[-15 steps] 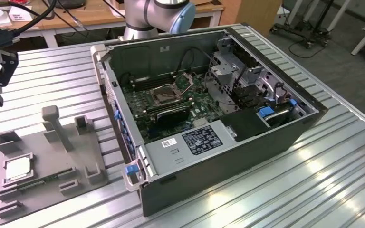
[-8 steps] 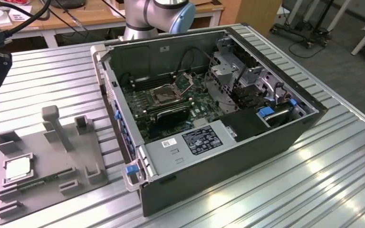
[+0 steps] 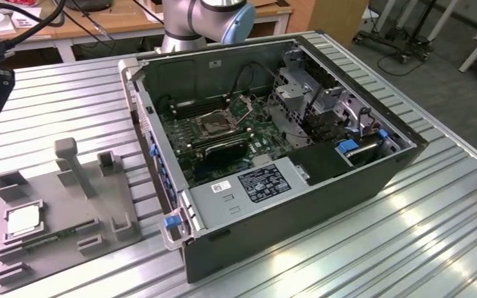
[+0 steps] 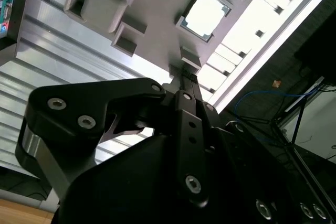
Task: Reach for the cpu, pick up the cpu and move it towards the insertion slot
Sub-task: 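Reach for the cpu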
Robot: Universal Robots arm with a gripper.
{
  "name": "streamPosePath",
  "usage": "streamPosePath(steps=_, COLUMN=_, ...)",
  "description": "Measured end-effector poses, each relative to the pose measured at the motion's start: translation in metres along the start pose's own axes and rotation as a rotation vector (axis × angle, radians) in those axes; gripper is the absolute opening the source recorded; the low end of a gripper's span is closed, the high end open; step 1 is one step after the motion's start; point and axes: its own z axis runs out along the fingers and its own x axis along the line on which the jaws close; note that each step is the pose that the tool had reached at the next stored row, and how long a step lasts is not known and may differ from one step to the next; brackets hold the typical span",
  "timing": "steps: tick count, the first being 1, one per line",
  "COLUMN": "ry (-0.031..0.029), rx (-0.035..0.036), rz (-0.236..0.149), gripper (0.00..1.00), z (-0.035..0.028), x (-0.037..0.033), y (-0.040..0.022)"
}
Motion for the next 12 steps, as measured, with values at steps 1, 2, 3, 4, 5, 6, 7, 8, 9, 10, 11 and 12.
streamPosePath(steps=1, ry=0.0001, rx=0.0000, rz=0.000, gripper=0.10, z=-0.0001, x=0.0011, y=0.0001)
streamPosePath(steps=2, ry=0.0001, rx=0.0001, rz=0.000, gripper=0.10, z=-0.0001, x=0.0024, y=0.0001)
streamPosePath(steps=3, ry=0.0000, rx=0.0000, rz=0.000, gripper=0.10, z=0.0000, x=0.0039, y=0.0001)
streamPosePath(steps=4, ry=0.0001, rx=0.0001, rz=0.000, gripper=0.10, z=0.0000, x=0.0055, y=0.0001)
streamPosePath(steps=5, ry=0.0002, rx=0.0001, rz=0.000, gripper=0.10, z=-0.0001, x=0.0070, y=0.0002)
streamPosePath(steps=6, ry=0.0002, rx=0.0001, rz=0.000, gripper=0.10, z=0.0000, x=0.0085, y=0.0002)
streamPosePath(steps=7, ry=0.0002, rx=0.0001, rz=0.000, gripper=0.10, z=0.0000, x=0.0096, y=0.0002)
streamPosePath(steps=8, ry=0.0001, rx=0.0000, rz=0.000, gripper=0.10, z=0.0001, x=0.0105, y=0.0002)
streamPosePath(steps=9, ry=0.0001, rx=0.0000, rz=0.000, gripper=0.10, z=0.0001, x=0.0113, y=0.0002)
streamPosePath(steps=10, ry=0.0001, rx=0.0000, rz=0.000, gripper=0.10, z=0.0001, x=0.0116, y=0.0002)
streamPosePath(steps=11, ry=0.0000, rx=0.0000, rz=0.000, gripper=0.10, z=0.0001, x=0.0116, y=0.0002)
streamPosePath(steps=12, ry=0.0001, rx=0.0000, rz=0.000, gripper=0.10, z=0.0001, x=0.0116, y=0.0002)
